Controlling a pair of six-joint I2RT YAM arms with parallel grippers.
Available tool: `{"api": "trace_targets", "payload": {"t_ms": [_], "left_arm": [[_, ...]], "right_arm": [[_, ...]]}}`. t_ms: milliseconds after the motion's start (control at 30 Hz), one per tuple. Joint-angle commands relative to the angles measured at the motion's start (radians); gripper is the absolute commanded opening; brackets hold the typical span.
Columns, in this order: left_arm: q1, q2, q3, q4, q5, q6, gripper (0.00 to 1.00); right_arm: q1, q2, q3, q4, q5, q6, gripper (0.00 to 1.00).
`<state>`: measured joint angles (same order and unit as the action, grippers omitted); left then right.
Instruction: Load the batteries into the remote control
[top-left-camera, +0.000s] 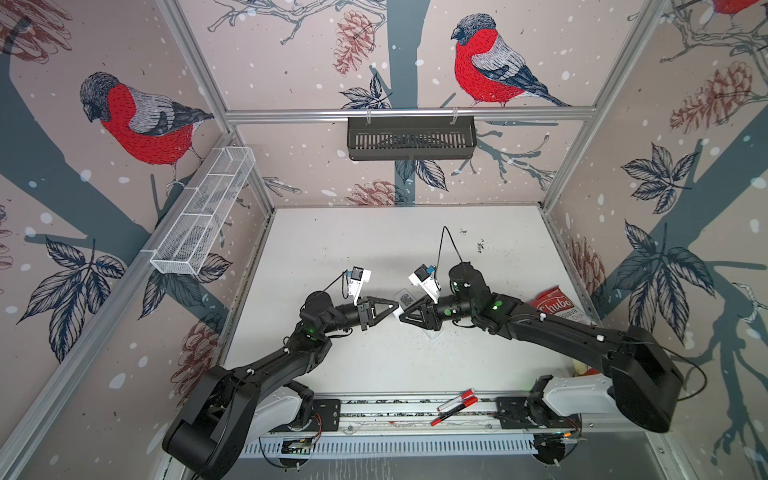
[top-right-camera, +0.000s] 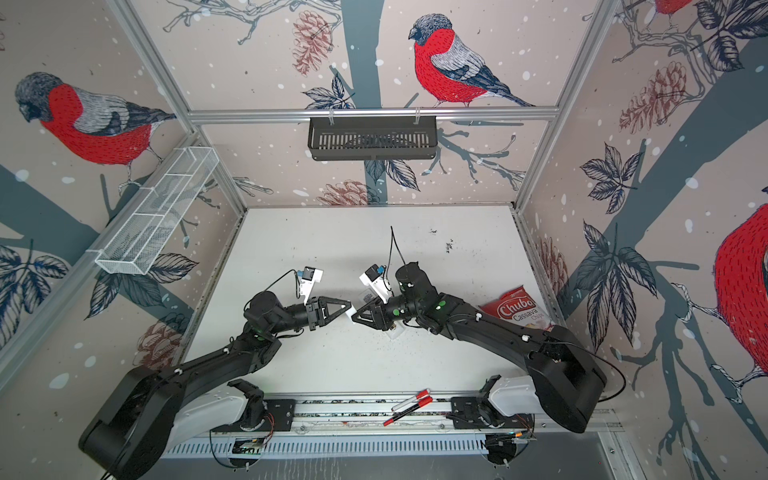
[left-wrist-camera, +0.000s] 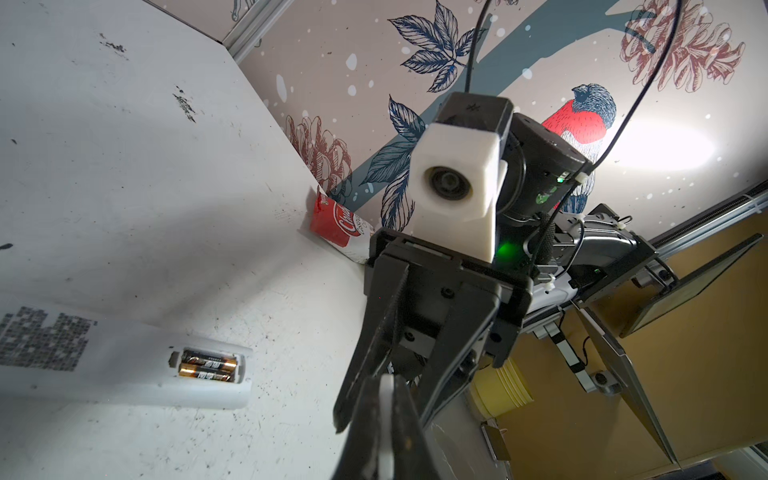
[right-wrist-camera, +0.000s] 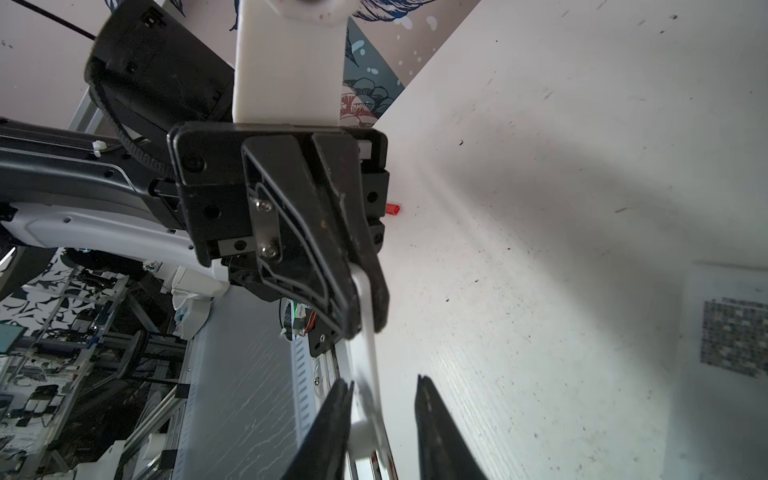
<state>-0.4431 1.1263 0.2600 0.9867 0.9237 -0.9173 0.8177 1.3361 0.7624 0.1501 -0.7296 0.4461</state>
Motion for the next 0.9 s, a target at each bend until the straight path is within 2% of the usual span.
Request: {"api": "trace_targets", "payload": {"t_ms": [0,100,200,233,300,333,367,400,467,633,733,867], "left_arm": [[-0.004,0.002,0.002,0.056,0.026,-0.002,0.0],[-0.002,-0.001,0.004,0.043,0.02,0.005,0.0],[-0.003,-0.012,0.011,-0.005,0.006,0.026,0.22],[-0.002,-0.022,0.017,-0.036,-0.003,0.04,0.38],[-0.002,-0.047,0.031,-0.104,-0.027,0.07,0.61],[0.004,-0.066,0.04,-0.152,-0.044,0.09,0.83],[0.01,-0.086,0.05,-0.197,-0.067,0.108,0.94],[0.022,-0.111,0.059,-0.251,-0.094,0.128,0.97],[0.059,-0.159,0.07,-0.339,-0.127,0.152,0.97],[0.193,-0.24,0.07,-0.517,-0.142,0.19,0.97],[0.223,-0.268,0.058,-0.577,-0.17,0.189,0.97],[0.23,-0.283,0.035,-0.624,-0.23,0.185,0.97]], "right_arm": [[0.0,0.011,-0.003,0.065,-0.022,0.034,0.25],[-0.006,0.018,-0.005,0.069,-0.023,0.049,0.22],[-0.009,0.016,-0.004,0.051,0.004,0.047,0.18],[-0.008,0.012,-0.004,0.039,0.02,0.04,0.17],[-0.004,0.009,0.0,0.006,0.064,0.025,0.15],[0.002,0.007,0.002,-0.014,0.088,0.012,0.14],[0.011,0.007,0.006,-0.037,0.125,-0.001,0.14],[0.026,0.006,0.01,-0.058,0.162,-0.016,0.13],[0.054,0.008,0.011,-0.08,0.214,-0.027,0.12],[0.103,0.036,-0.018,-0.063,0.293,-0.011,0.11],[0.155,0.065,-0.008,-0.099,0.396,-0.017,0.12],[0.189,0.111,0.011,-0.125,0.475,0.005,0.12]]}}
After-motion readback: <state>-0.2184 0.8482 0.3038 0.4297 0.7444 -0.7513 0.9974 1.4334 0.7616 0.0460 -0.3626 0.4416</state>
